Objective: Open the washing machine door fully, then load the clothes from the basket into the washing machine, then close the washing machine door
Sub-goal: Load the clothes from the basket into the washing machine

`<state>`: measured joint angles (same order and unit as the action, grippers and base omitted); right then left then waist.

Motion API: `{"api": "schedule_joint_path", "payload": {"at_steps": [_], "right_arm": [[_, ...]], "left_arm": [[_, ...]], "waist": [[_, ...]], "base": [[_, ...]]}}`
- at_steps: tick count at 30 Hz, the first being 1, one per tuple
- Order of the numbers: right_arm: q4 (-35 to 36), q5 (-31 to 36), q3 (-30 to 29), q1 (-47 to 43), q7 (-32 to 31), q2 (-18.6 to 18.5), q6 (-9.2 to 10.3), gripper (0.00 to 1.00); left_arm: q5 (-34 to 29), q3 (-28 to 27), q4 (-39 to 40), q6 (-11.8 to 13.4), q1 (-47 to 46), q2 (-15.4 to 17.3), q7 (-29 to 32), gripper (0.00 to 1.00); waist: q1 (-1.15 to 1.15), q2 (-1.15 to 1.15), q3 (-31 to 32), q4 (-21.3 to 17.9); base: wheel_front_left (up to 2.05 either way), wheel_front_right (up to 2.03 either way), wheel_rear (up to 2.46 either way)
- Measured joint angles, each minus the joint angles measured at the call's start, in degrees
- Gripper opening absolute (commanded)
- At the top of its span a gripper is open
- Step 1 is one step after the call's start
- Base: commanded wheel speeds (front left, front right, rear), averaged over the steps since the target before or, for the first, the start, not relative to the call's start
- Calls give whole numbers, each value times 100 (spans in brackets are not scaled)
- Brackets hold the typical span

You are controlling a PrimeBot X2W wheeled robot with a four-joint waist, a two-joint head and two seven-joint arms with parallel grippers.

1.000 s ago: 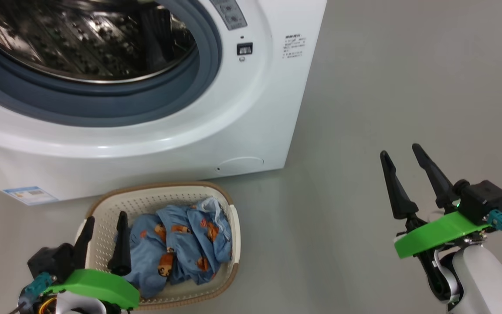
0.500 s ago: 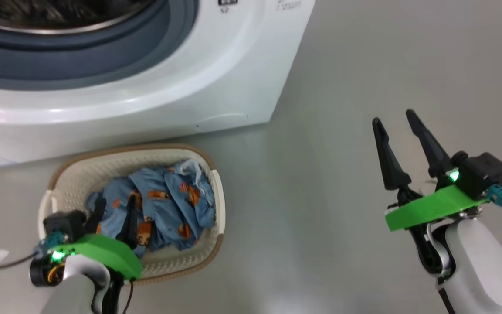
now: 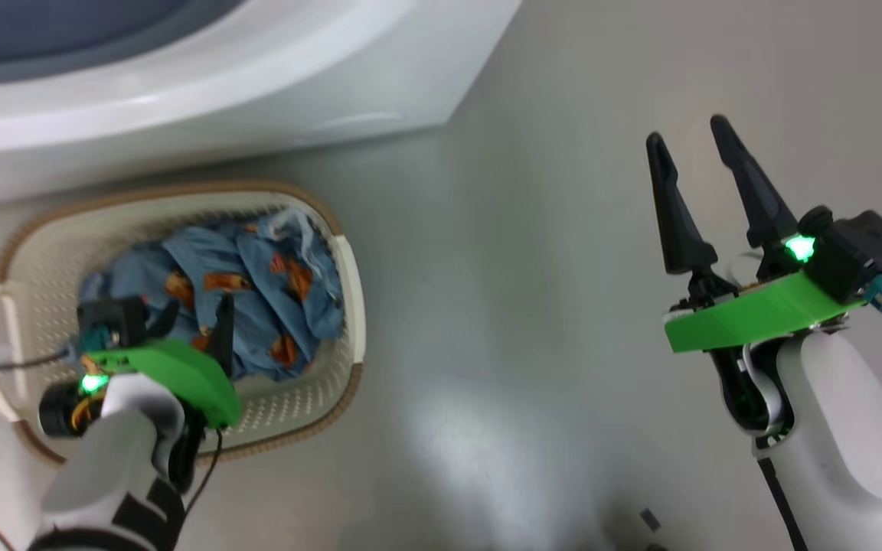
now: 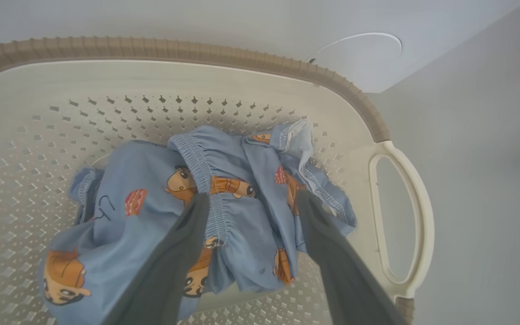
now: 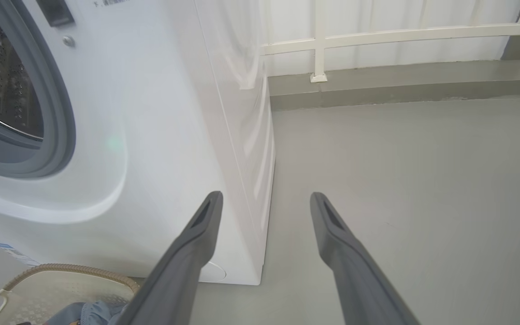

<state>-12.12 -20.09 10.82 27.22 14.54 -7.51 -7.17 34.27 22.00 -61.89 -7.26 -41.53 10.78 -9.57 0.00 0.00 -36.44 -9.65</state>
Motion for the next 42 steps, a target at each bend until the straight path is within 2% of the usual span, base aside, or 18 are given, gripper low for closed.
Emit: {"api": "schedule_joint_path", "payload": {"at_steps": [14, 23, 28, 30, 31, 35, 42], "right_arm": [[183, 45, 21, 346, 0, 192, 0, 100], [264, 45, 59, 480, 1, 298, 0, 100], [303, 45, 100, 523, 1, 363, 0, 100], [303, 45, 99, 523, 1, 365, 0, 100], [303, 45, 100, 523, 1, 368, 0, 100], [305, 45, 133, 524, 1, 383, 0, 100], [297, 47, 157, 524, 1, 390, 0, 100]], "left_arm": [[199, 558, -695, -11, -1143, 154, 159, 100], [196, 744, -1049, -1, -1562, 364, 365, 100], [187, 789, -1145, 309, -1639, 456, 856, 100], [178, 806, -1169, 336, -1641, 459, 931, 100], [178, 821, -1180, 339, -1654, 461, 1023, 91], [180, 838, -1199, 379, -1723, 464, 1261, 0], [252, 814, -1222, 369, -1722, 444, 1050, 0]], "waist": [[0, 0, -1143, -342], [0, 0, -1516, -636], [0, 0, -1637, -768], [0, 0, -1670, -805], [0, 0, -1683, -821], [0, 0, -1720, -863], [0, 0, -1674, -852]], "base": [[0, 0, 0], [0, 0, 0], [0, 0, 0], [0, 0, 0], [0, 0, 0], [0, 0, 0], [0, 0, 0]]}}
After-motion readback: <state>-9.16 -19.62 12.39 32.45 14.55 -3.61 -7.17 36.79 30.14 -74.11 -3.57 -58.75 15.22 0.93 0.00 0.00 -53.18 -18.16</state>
